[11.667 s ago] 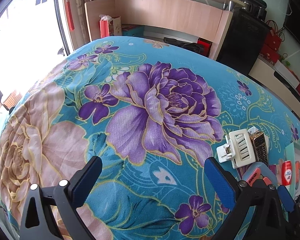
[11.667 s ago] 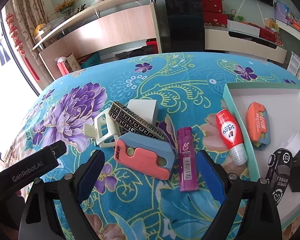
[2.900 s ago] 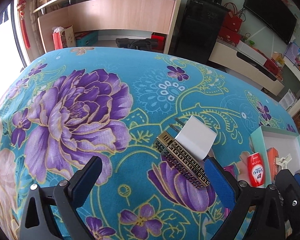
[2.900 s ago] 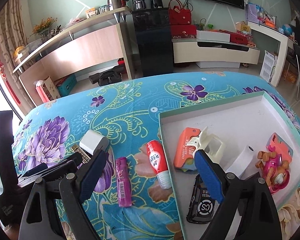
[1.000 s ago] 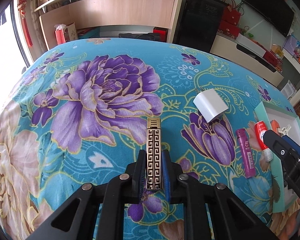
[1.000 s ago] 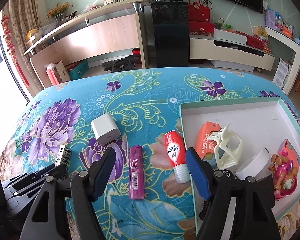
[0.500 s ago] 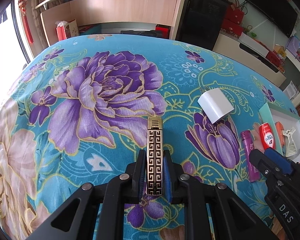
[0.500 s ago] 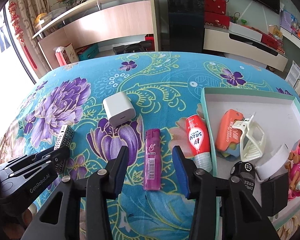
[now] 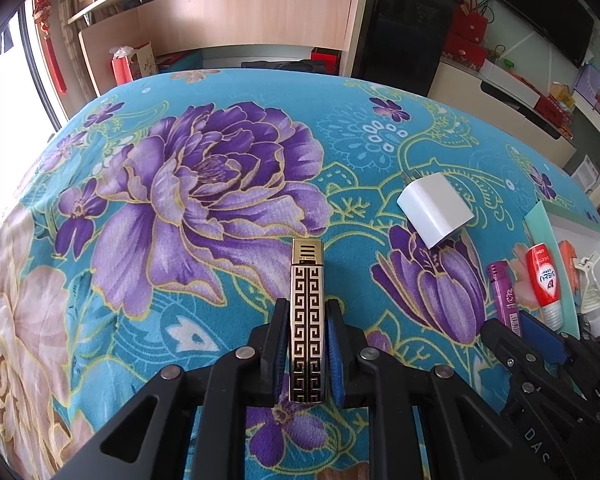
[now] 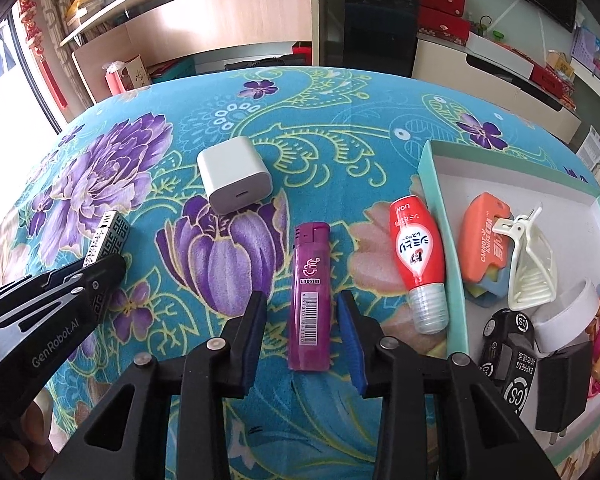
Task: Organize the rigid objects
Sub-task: 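Grasp the pink lighter with the right gripper while the left gripper holds the comb, then carry the comb and pink lighter over the white tray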
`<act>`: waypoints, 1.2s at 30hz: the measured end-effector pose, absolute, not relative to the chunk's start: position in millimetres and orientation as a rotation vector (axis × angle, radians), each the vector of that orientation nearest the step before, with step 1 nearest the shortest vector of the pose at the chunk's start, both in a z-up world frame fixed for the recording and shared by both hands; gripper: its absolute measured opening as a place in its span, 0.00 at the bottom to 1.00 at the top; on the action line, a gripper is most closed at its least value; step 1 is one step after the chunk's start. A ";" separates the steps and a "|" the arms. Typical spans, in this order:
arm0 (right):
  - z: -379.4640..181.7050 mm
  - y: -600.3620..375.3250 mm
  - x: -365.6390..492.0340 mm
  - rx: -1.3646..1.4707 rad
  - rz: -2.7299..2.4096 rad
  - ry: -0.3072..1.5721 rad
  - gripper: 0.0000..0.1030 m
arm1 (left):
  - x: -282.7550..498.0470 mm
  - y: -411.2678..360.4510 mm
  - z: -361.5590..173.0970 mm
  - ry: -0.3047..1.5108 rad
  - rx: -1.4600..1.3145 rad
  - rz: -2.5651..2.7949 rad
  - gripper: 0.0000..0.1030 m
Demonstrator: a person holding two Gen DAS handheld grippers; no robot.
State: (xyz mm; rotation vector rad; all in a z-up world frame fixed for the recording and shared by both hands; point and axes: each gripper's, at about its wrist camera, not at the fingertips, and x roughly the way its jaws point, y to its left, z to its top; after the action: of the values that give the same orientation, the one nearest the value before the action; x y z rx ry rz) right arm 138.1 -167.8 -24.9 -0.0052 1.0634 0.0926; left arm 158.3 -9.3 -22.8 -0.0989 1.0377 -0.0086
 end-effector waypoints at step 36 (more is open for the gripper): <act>-6.2 -169.5 133.3 0.152 0.213 1.000 0.19 | 150.2 -13.0 11.0 0.945 -0.096 -0.030 0.16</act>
State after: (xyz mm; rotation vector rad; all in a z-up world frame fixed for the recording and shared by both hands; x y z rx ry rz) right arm 133.3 -169.5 -6.2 0.1523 1.0003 0.2134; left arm 150.2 -13.0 11.0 -0.0958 0.9452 -0.0301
